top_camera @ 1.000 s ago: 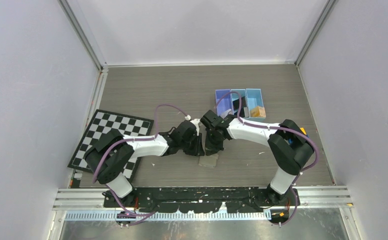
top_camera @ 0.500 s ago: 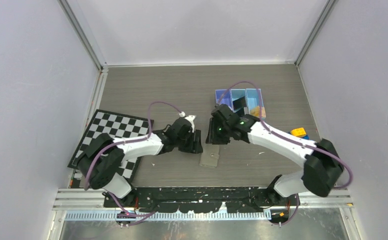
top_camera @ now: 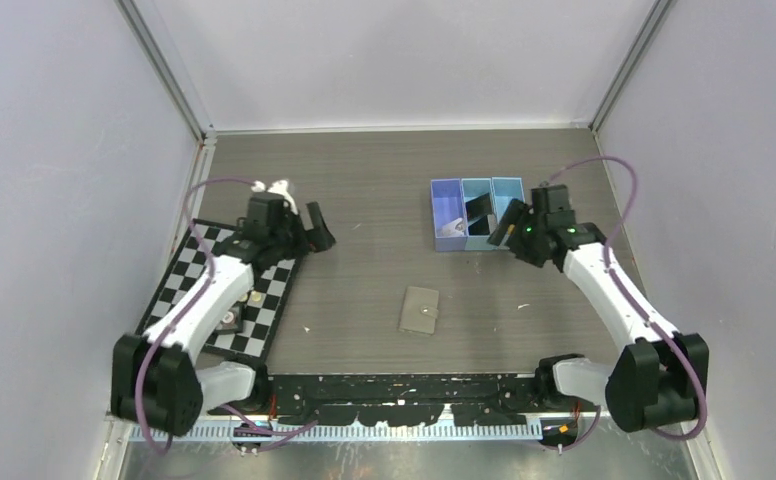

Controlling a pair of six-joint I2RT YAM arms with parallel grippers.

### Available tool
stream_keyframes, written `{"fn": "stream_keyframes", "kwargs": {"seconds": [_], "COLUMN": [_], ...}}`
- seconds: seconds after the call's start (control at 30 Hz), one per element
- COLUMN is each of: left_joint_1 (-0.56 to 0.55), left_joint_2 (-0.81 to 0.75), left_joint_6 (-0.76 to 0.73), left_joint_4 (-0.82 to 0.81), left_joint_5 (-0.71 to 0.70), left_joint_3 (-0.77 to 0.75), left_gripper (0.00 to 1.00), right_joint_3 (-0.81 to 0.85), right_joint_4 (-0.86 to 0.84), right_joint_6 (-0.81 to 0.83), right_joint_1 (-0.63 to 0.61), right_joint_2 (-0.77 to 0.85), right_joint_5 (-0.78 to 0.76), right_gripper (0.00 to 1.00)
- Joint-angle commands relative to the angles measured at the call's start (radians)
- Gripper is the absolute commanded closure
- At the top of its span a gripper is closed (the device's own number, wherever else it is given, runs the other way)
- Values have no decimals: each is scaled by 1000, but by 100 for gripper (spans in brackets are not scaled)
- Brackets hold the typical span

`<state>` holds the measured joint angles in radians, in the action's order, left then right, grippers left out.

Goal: Put the credit cards into the card holder
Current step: Reset both arms

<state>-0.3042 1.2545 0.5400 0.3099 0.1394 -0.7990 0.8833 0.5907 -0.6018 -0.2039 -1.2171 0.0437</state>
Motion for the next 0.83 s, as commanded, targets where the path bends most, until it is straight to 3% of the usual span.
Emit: {"fn": "stream_keyframes", "kwargs": {"seconds": [0.0, 0.2, 0.4, 0.53, 0.8], "left_joint_1": [56, 56, 56, 56, 56], "left_joint_2": [-249, -511, -677, -693, -652], "left_joint_6": [-137, -274, -292, -274, -281], "left_joint_4": [244, 362, 315, 304, 327], "left_joint_5": [-194, -367, -428, -418, -425], "left_joint_3": [-137, -209, -77, -52, -63], "left_gripper": [1, 0, 0, 0, 0], "right_joint_3": [18, -94, -250, -294, -266], "right_joint_4": [-59, -269, -400, -440, -416], "right_joint_6": [86, 148, 211, 222, 222], "right_joint_1": [107, 111, 111, 112, 111], "right_joint_2": [140, 345, 535, 605, 581], "right_joint_5": [-96, -259, -337, -323, -317], "right_gripper": [23, 21, 21, 21, 21]}}
